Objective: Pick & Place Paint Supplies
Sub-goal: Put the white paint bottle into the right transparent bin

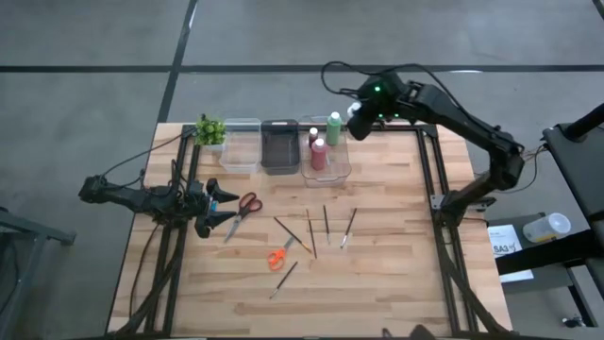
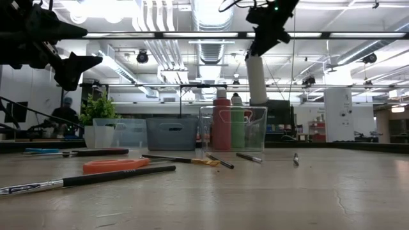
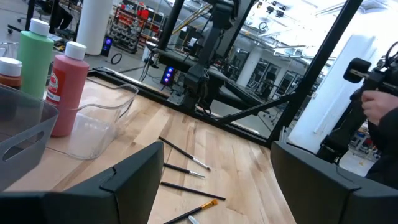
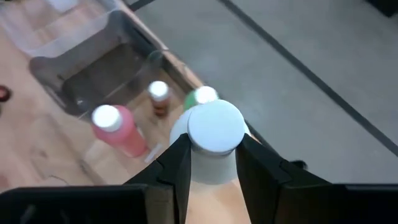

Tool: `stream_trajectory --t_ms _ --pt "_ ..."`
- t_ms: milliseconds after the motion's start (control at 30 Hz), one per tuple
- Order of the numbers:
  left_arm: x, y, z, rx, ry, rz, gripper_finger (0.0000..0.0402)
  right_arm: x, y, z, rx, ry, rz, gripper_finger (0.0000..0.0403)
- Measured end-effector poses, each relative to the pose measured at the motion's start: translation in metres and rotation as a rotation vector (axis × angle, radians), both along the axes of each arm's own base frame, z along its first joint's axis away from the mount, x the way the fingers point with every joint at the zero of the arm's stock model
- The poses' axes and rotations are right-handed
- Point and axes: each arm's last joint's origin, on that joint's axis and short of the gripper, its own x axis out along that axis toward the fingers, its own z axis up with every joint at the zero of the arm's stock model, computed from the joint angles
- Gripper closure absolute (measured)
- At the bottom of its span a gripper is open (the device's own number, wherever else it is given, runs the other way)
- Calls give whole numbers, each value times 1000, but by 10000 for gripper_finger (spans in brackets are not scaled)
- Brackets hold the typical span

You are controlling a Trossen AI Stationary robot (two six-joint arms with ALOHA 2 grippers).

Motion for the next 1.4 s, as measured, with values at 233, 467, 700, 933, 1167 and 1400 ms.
stream_trajectory --t_ms 233,467,700,933,1167,1400 --pt "0 0 0 0 0 0 99 20 -1 -10 34 -36 79 301" --pt "0 0 0 0 0 0 99 27 4 -24 51 -40 86 301" --pt "0 0 0 0 -1 0 99 35 6 -50 54 -46 98 301" --pt "0 0 0 0 0 0 99 36 5 -81 68 -30 91 301" --pt "0 0 0 0 0 0 99 34 6 -107 78 -38 80 302" --pt "0 0 0 0 0 0 99 33 8 -117 82 -54 88 302"
